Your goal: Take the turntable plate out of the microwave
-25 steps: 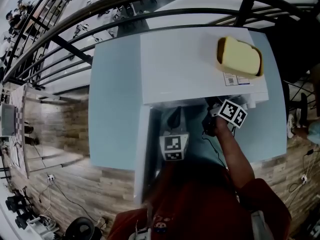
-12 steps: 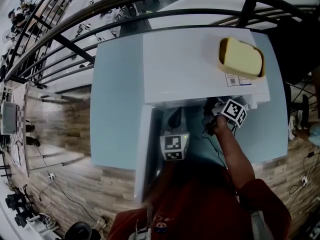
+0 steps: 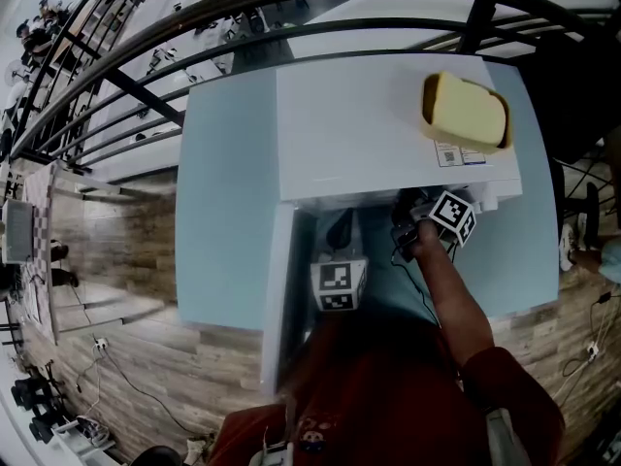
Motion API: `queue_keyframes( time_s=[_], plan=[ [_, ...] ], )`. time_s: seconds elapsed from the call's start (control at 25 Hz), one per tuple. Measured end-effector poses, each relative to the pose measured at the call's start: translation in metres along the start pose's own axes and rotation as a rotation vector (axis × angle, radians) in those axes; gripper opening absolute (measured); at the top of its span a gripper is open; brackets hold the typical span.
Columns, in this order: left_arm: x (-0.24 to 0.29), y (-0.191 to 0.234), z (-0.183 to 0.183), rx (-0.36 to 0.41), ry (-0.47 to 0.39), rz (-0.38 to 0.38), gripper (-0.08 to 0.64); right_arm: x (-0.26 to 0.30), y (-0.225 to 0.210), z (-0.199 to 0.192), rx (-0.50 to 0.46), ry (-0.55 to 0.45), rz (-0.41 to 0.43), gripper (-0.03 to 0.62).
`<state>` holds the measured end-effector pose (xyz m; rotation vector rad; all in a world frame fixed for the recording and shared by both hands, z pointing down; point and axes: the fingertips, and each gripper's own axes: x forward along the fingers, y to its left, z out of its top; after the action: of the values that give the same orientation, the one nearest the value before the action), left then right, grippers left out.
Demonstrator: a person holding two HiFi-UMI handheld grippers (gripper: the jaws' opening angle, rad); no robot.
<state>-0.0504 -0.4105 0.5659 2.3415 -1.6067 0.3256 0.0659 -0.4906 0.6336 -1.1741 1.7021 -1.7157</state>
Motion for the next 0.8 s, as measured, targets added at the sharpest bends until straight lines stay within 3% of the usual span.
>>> queue_keyframes(
  time_s=[0.16,0.8],
  plan=[
    [0.001,-0.004,-0.002,0.000,-0.001,-0.002,0.000,-0.003,-0.003,0.000,-0.037,-0.007,-0.020,0.012],
    [-0.006,-0.005,-0.007,-0.017,0.007,0.007,0.002,-0.071,-0.029,-0.052,0.040,0.013,-0.030,0.006]
  ],
)
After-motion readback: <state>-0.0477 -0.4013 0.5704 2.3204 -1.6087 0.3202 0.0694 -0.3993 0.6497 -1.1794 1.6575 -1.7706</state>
